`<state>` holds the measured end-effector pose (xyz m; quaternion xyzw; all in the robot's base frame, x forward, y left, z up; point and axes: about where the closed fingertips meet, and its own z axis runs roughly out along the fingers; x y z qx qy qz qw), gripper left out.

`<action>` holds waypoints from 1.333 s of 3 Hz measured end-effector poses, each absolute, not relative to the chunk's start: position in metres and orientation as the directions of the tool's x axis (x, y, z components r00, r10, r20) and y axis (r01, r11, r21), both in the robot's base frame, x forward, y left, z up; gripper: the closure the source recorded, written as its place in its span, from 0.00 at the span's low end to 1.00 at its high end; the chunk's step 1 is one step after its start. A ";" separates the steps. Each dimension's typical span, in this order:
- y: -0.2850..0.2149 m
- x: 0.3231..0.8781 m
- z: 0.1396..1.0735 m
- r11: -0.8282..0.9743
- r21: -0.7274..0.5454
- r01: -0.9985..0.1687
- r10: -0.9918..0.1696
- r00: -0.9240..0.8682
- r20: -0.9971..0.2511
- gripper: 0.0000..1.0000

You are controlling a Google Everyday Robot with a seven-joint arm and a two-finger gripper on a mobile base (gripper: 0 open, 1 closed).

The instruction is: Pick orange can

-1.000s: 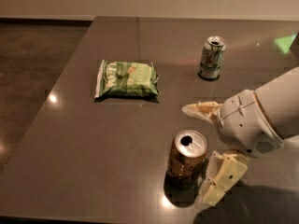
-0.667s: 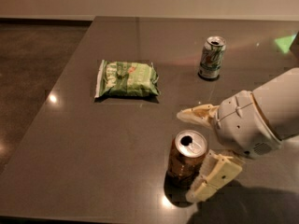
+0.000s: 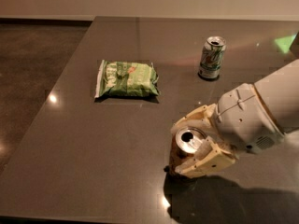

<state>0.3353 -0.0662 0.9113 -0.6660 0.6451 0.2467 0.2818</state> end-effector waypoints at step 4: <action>-0.085 0.365 0.987 0.047 -0.143 -0.989 -0.731 0.063 -0.679 1.00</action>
Offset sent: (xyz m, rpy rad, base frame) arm 0.0399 -0.0234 0.0828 -0.0181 -0.0863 -0.0656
